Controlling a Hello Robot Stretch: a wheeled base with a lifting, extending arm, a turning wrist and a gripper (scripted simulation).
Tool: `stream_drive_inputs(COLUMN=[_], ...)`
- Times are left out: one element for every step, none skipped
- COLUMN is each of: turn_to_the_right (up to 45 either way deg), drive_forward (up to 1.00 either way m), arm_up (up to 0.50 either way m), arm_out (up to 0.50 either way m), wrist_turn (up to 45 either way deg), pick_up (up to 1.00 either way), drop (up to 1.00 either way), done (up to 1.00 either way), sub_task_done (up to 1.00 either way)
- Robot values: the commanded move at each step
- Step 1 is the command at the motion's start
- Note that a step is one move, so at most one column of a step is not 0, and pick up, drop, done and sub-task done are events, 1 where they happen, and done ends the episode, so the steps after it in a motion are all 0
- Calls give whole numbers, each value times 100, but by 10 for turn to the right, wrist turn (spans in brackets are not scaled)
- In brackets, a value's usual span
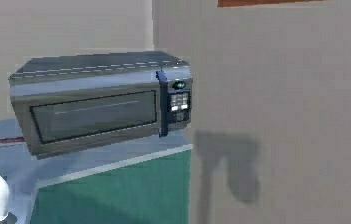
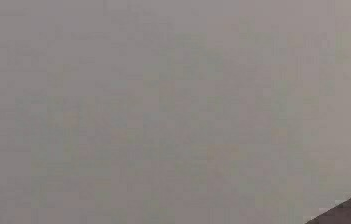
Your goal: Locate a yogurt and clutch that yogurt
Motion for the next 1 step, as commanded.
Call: stream_drive_inputs(turn_to_the_right=[-150], drive_forward=[0], arm_up=[0], arm_out=[0], wrist_turn=[0], pick_up=[0], drop=[0], done=[0], sub_task_done=[0])
